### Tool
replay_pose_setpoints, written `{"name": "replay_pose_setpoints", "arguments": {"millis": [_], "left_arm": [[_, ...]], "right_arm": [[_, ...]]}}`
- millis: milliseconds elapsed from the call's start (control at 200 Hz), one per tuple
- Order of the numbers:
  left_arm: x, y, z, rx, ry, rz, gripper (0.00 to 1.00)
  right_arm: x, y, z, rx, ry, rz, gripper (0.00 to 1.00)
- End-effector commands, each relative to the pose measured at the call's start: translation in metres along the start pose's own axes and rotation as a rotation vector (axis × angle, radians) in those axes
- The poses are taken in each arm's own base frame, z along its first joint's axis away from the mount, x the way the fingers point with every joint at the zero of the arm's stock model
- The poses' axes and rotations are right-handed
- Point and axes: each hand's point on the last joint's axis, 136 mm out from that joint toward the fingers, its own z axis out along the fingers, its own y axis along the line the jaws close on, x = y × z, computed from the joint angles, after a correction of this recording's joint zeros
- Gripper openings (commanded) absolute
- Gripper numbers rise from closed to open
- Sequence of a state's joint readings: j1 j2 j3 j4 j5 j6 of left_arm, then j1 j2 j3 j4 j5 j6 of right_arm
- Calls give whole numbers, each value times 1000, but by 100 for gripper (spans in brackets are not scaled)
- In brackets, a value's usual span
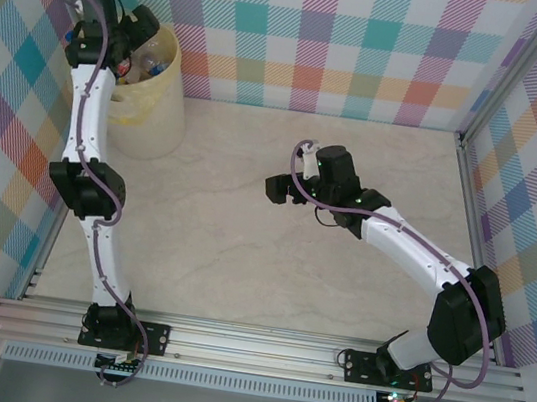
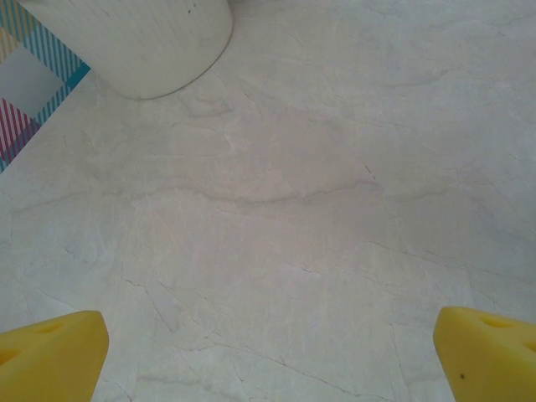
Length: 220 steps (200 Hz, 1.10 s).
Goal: Put the plastic bottles in the bin
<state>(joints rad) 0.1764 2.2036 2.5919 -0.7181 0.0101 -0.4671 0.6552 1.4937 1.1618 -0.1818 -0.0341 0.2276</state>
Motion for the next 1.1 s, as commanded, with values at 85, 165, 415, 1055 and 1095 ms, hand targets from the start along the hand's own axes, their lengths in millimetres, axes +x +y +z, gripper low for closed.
{"name": "replay_pose_setpoints", "arguments": {"millis": [85, 165, 415, 1055, 1095], "left_arm": [[-46, 54, -47, -251, -152, 70, 100], [-39, 71, -34, -294, -127, 56, 100], [-8, 84, 7, -276, -33, 1, 100], [34, -55, -1, 336, 108, 345, 100], [34, -60, -5, 359, 110, 345, 100]], "right_arm": [[-17, 9, -6, -30, -34, -1, 100], [-19, 11, -6, -34, -31, 1, 100], [-21, 10, -10, -26, -32, -1, 100], [-21, 10, -7, -22, -27, 0, 100], [-21, 10, -8, -21, -28, -1, 100]]}}
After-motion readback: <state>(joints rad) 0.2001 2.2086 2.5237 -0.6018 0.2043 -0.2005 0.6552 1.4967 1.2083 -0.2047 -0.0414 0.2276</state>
